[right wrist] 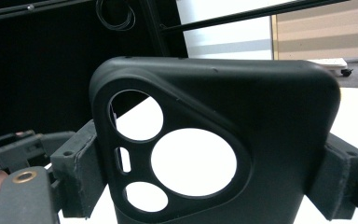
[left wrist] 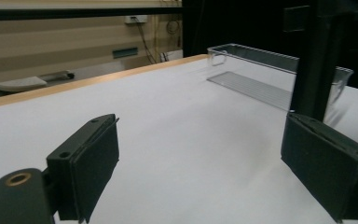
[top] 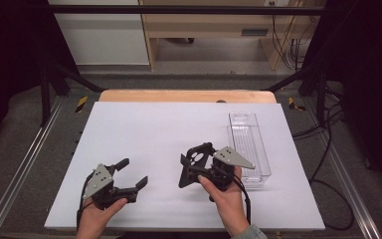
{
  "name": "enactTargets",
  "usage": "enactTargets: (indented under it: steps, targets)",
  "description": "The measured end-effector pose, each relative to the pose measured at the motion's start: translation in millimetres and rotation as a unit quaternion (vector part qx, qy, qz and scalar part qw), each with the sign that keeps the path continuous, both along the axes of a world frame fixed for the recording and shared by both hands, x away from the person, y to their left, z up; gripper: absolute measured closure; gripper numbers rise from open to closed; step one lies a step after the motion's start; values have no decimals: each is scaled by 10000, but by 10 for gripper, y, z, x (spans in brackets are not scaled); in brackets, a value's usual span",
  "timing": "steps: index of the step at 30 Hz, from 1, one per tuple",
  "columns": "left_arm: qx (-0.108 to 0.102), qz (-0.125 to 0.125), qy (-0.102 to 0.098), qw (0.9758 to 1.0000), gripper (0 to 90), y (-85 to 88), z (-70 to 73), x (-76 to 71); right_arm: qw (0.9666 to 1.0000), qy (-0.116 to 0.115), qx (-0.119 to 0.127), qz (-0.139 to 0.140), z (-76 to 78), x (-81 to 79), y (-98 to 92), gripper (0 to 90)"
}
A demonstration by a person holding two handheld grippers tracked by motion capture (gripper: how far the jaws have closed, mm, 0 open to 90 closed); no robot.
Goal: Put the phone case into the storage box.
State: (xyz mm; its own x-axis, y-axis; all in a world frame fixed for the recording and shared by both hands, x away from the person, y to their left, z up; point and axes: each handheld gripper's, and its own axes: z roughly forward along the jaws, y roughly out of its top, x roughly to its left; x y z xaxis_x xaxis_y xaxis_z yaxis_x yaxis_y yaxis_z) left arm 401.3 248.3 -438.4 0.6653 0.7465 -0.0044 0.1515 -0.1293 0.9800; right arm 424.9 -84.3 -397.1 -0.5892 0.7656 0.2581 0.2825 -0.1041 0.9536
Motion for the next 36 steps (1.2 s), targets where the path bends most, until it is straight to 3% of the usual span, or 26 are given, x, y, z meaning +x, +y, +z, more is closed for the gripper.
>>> enactTargets:
  steps: [6, 10, 16, 20, 28, 36]
  targets:
    - [-38, 285, 86, 9995, 75, 226, -68, 105, 10000, 1, -53, -34, -15, 12, 2, 146]
    - [-4, 302, 112, 9995, 55, 246, -95, 139, 9999, -41, -114, -58, -16, 8, -1, 146]
    - [301, 345, 57, 9989, 46, 232, -122, 148, 9997, -58, -196, -146, -16, 37, 5, 146]
    - [310, 350, 83, 9989, 45, 241, -137, 161, 9994, -94, -252, -229, 24, 94, 7, 146]
    - [270, 404, 95, 9988, 44, 270, -140, 168, 9975, -289, -375, -515, 326, 327, -20, 146]
    - [282, 449, 112, 9985, 45, 282, -148, 174, 9944, -437, -502, -820, 591, 599, -200, 147]
